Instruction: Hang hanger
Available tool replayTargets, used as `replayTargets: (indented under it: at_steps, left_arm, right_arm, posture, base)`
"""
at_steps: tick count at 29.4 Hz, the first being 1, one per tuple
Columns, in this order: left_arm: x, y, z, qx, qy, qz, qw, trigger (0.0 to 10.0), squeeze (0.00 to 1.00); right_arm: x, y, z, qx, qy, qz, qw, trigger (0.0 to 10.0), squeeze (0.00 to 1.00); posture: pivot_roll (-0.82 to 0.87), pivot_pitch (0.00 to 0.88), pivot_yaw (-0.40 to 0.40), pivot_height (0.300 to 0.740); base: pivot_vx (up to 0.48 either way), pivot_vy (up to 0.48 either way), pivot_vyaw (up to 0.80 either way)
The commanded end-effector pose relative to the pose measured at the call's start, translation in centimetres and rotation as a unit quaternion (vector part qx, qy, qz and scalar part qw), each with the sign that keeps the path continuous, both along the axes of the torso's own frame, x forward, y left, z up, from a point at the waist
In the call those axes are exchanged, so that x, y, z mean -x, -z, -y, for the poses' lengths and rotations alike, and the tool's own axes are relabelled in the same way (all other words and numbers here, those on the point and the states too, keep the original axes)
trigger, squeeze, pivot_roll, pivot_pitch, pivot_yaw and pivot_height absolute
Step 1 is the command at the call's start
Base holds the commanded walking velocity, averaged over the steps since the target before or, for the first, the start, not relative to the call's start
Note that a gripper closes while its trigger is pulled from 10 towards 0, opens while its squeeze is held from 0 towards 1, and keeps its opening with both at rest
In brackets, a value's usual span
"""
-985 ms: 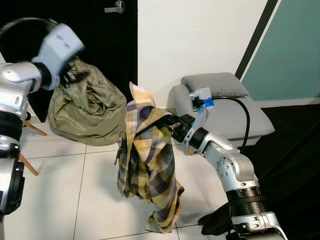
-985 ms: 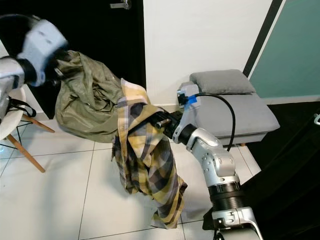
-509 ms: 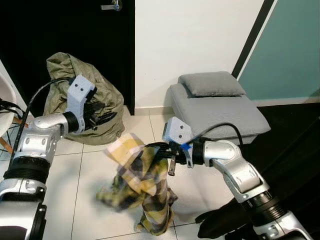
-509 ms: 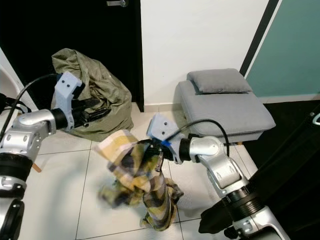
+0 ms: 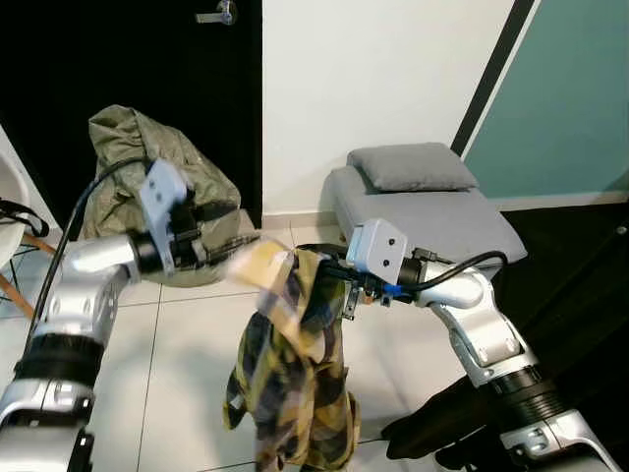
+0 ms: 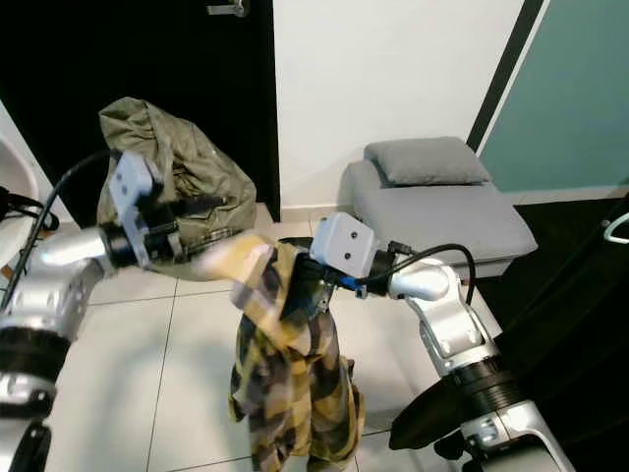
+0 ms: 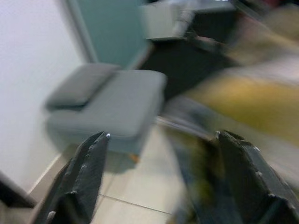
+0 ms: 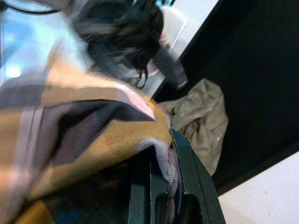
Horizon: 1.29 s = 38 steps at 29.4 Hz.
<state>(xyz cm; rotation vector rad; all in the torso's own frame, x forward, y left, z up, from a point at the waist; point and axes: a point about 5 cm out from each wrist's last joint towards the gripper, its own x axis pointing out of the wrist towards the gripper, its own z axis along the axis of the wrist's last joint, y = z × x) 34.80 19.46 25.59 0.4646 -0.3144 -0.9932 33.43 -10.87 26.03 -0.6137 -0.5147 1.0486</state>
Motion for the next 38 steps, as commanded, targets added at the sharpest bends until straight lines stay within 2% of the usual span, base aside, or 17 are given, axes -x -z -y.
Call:
replayTargets:
  at_steps: [1, 2, 3, 4, 7, 11, 14, 18, 19, 20, 23, 27, 30, 32, 34, 36, 38]
  left_arm:
    - [0.7, 0.6, 0.1, -0.058, 0.023, 0.028, 0.998, 10.0, 1.0]
    - [0.7, 0.6, 0.1, -0.058, 0.023, 0.028, 0.998, 10.0, 1.0]
    - [1.0, 1.8, -0.4, -0.159, 0.019, 0.073, 0.984, 10.0, 1.0]
    - [1.0, 2.3, -0.8, -0.202, 0.015, 0.086, 0.976, 10.0, 1.0]
    - [1.0, 2.7, -1.4, -0.246, 0.003, 0.106, 0.963, 10.0, 1.0]
    - [0.4, 2.2, -2.3, -0.297, -0.064, 0.186, 0.934, 10.0, 1.0]
    - [0.3, 2.1, -2.3, -0.298, -0.071, 0.194, 0.932, 10.0, 1.0]
    - [-0.3, -0.1, -2.6, -0.175, -0.137, 0.236, 0.946, 10.0, 1.0]
    - [-0.4, -0.7, -2.6, -0.12, -0.144, 0.242, 0.952, 10.0, 1.0]
    - [-0.4, -0.7, -2.6, -0.12, -0.144, 0.242, 0.952, 10.0, 1.0]
    - [-0.6, -1.5, -2.3, -0.009, -0.131, 0.22, 0.967, 10.0, 1.0]
    - [-0.7, -2.1, -1.4, 0.054, -0.095, 0.197, 0.974, 10.0, 0.91]
    - [-0.7, -2.2, -0.7, 0.052, -0.074, 0.199, 0.976, 10.0, 0.85]
    - [0.3, -0.8, 1.0, -0.067, -0.003, 0.232, 0.97, 10.0, 0.84]
    - [1.0, 0.8, 1.6, -0.169, 0.044, 0.254, 0.951, 10.0, 0.82]
    - [1.0, 0.8, 1.6, -0.169, 0.044, 0.254, 0.951, 10.0, 0.82]
    - [1.4, 1.5, 1.6, -0.2, 0.072, 0.268, 0.94, 10.0, 0.8]
  right_arm:
    - [0.3, -1.1, 0.3, -0.028, -0.012, 0.035, 0.999, 0.0, 0.0]
    - [0.3, -1.1, 0.3, -0.028, -0.012, 0.035, 0.999, 0.0, 0.0]
    - [0.6, -0.5, 0.6, -0.012, -0.03, 0.048, 0.998, 0.0, 0.0]
    - [0.8, -0.2, 0.6, -0.003, -0.036, 0.051, 0.998, 0.0, 0.0]
    - [0.9, 0.0, 0.7, 0.004, -0.041, 0.056, 0.998, 0.0, 0.0]
    - [1.1, -0.2, 0.8, -0.001, -0.051, 0.07, 0.996, 0.0, 0.0]
    - [1.1, -0.3, 0.8, -0.002, -0.053, 0.072, 0.996, 0.0, 0.0]
    - [1.9, -0.1, 0.4, -0.011, -0.075, 0.08, 0.994, 0.0, 0.0]
    - [2.4, 0.2, 0.2, -0.011, -0.088, 0.082, 0.993, 0.0, 0.0]
    - [2.4, 0.2, 0.2, -0.011, -0.088, 0.082, 0.993, 0.0, 0.0]
    - [3.6, 1.4, -0.1, -0.004, -0.116, 0.077, 0.99, 0.0, 0.0]
    - [4.2, 1.8, -0.3, -0.009, -0.127, 0.071, 0.989, 0.0, 0.0]
    - [4.4, 1.8, -0.4, -0.012, -0.129, 0.07, 0.989, 0.0, 0.0]
    - [4.4, 1.8, -0.6, -0.017, -0.129, 0.074, 0.989, 0.0, 0.0]
    - [4.2, 1.6, -0.6, -0.018, -0.124, 0.08, 0.989, 0.0, 0.0]
    - [4.2, 1.6, -0.6, -0.018, -0.124, 0.08, 0.989, 0.0, 0.0]
    - [4.0, 1.2, -0.6, -0.021, -0.121, 0.085, 0.989, 0.0, 0.0]
  posture:
    - [-0.03, 0.196, -0.067, 0.74]
    - [-0.03, 0.196, -0.067, 0.74]
    - [-0.04, 0.194, -0.065, 0.74]
    - [-0.04, 0.194, -0.065, 0.74]
    - [-0.04, 0.195, -0.062, 0.74]
    - [-0.04, 0.194, -0.062, 0.74]
    - [-0.04, 0.194, -0.062, 0.74]
    - [-0.05, 0.192, -0.063, 0.74]
    - [-0.05, 0.192, -0.063, 0.74]
    - [-0.05, 0.192, -0.063, 0.74]
    - [-0.06, 0.19, -0.064, 0.74]
    - [-0.06, 0.189, -0.064, 0.74]
    - [-0.06, 0.189, -0.063, 0.74]
    - [-0.05, 0.188, -0.062, 0.74]
    - [-0.05, 0.188, -0.06, 0.74]
    - [-0.05, 0.188, -0.06, 0.74]
    - [-0.05, 0.19, -0.06, 0.74]
  base:
    - [0.0, 0.0, 0.0]
    - [0.0, 0.0, 0.0]
    - [0.0, 0.0, 0.0]
    - [0.0, 0.0, 0.0]
    - [0.0, 0.0, 0.0]
    - [0.0, 0.0, 0.0]
    - [0.0, 0.0, 0.0]
    - [0.0, 0.0, 0.0]
    - [0.0, 0.0, 0.0]
    - [0.0, 0.0, 0.0]
    - [0.0, 0.0, 0.0]
    - [0.0, 0.0, 0.0]
    - [0.0, 0.0, 0.0]
    - [0.0, 0.0, 0.0]
    - [0.0, 0.0, 0.0]
    - [0.0, 0.0, 0.0]
    - [0.0, 0.0, 0.0]
